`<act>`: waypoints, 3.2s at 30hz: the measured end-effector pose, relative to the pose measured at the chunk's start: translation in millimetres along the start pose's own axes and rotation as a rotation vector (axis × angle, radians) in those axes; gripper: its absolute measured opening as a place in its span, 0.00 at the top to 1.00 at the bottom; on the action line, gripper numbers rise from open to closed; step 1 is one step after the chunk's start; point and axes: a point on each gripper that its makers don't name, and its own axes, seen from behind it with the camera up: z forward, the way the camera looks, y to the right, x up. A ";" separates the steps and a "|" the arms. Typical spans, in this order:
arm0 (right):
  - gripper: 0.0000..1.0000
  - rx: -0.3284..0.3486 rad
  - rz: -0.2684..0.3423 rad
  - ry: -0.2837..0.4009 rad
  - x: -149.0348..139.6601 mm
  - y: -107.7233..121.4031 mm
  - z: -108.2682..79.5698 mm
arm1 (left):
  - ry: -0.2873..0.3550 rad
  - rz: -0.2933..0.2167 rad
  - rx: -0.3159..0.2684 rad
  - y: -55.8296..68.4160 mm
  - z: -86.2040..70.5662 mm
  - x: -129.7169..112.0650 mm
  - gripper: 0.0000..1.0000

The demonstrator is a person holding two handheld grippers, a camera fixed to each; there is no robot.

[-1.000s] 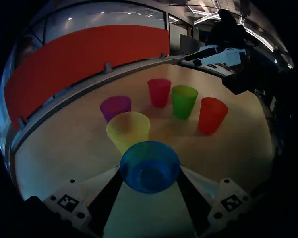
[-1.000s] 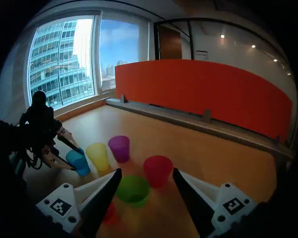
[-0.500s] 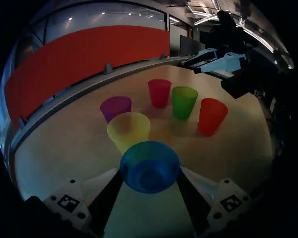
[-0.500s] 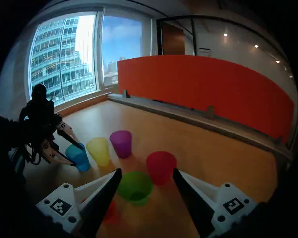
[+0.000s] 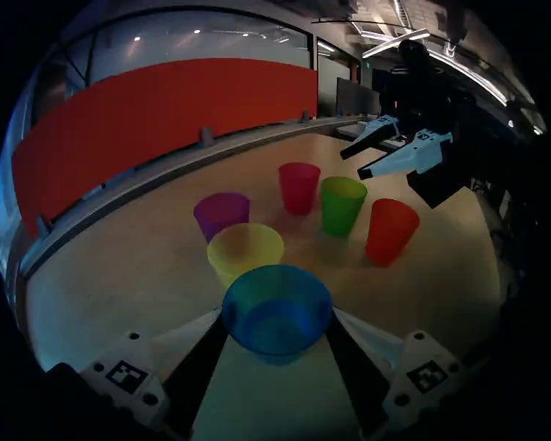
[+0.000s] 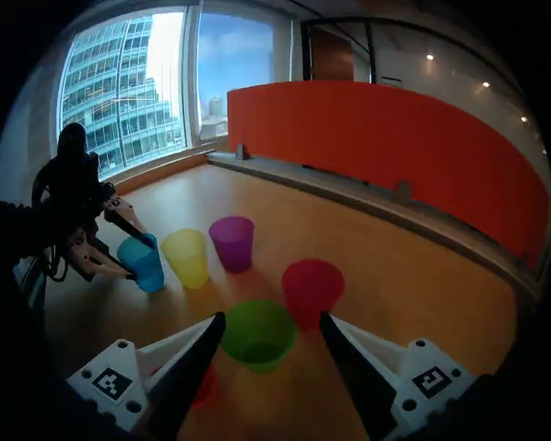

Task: Pour water

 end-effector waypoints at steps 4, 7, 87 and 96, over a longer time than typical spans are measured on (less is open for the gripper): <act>0.01 0.007 -0.002 -0.015 -3.5 -1.5 3.5 | 0.016 -0.004 0.002 -1.3 -3.9 4.8 0.14; 0.01 0.013 -0.005 -0.024 -5.3 -3.0 5.7 | 0.024 -0.008 0.003 -2.0 -6.4 7.6 0.14; 0.07 0.014 -0.053 -0.067 -9.0 -8.7 6.2 | 0.114 -0.013 0.030 -0.5 -28.9 44.8 0.14; 0.07 -0.008 -0.062 0.006 19.8 -19.1 -24.3 | 0.163 -0.022 0.043 6.6 -43.0 62.0 0.14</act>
